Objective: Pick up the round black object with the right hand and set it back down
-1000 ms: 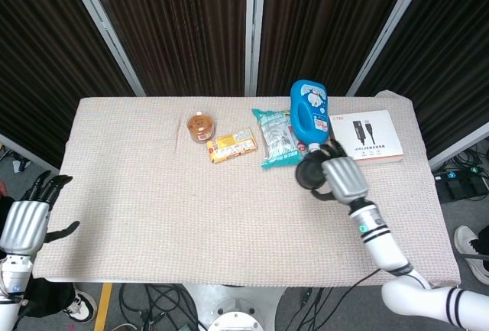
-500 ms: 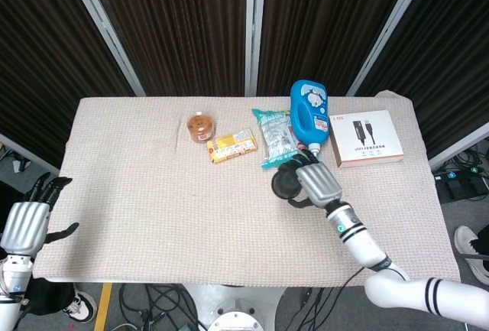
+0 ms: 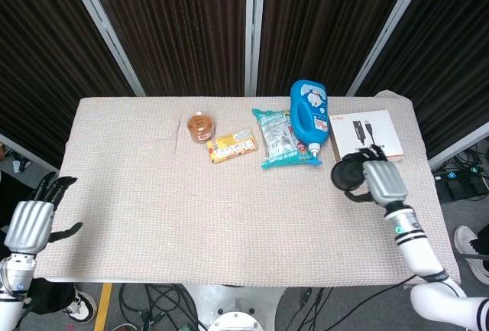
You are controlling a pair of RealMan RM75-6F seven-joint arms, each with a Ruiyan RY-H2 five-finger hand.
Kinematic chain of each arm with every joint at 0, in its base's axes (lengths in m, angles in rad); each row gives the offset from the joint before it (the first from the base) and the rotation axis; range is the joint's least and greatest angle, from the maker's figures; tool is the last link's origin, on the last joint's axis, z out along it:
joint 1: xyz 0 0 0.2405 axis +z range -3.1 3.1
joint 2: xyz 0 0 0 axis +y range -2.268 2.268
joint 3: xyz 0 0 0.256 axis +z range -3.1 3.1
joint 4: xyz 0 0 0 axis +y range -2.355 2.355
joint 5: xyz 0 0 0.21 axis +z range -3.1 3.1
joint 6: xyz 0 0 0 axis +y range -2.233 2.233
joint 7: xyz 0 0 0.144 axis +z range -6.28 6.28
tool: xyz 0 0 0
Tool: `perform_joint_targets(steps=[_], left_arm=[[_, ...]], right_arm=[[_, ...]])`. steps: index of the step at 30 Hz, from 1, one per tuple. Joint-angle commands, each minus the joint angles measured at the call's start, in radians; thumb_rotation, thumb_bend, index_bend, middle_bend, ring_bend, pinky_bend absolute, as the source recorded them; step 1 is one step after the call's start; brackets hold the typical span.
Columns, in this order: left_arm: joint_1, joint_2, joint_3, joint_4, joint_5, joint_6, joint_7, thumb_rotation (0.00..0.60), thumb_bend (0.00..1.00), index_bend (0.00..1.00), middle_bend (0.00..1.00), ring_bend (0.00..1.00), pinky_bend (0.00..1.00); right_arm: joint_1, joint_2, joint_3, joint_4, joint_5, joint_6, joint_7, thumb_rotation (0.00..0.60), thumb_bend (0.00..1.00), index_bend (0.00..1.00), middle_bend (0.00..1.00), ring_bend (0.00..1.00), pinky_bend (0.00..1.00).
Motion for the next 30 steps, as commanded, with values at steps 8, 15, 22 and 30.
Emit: perform_joint_targets(steps=[8,15,22,30], left_arm=[[-0.003,0.008,-0.003,-0.02,-0.007,-0.009,0.015,0.6,0.13,0.17,0.15,0.06,0.31],[-0.008,-0.015,0.0,0.003,-0.003,-0.015,0.003,0.6,0.13,0.17,0.15,0.06,0.31],[-0.005,-0.006,-0.006,-0.006,-0.01,-0.006,0.017,0.6,0.13,0.17,0.15,0.06,0.31],[-0.011,-0.014,-0.009,0.001,-0.005,-0.006,0.025,0.6,0.13,0.17,0.15,0.06,0.31]], right_arm=[[0.086,-0.132,0.019,-0.03,-0.029,0.029,-0.13,0.6,0.16,0.37,0.5,0.13,0.0],[-0.046,-0.008,-0.055,0.033,-0.04,0.064,0.009,0.6,0.16,0.37,0.5,0.13,0.0],[0.091,-0.206,-0.027,0.043,-0.107,-0.042,-0.066,0.6,0.16,0.37,0.5,0.13,0.0],[-0.001,-0.116,-0.05,0.044,-0.11,0.106,-0.108,0.6,0.16,0.37,0.5,0.13,0.0]])
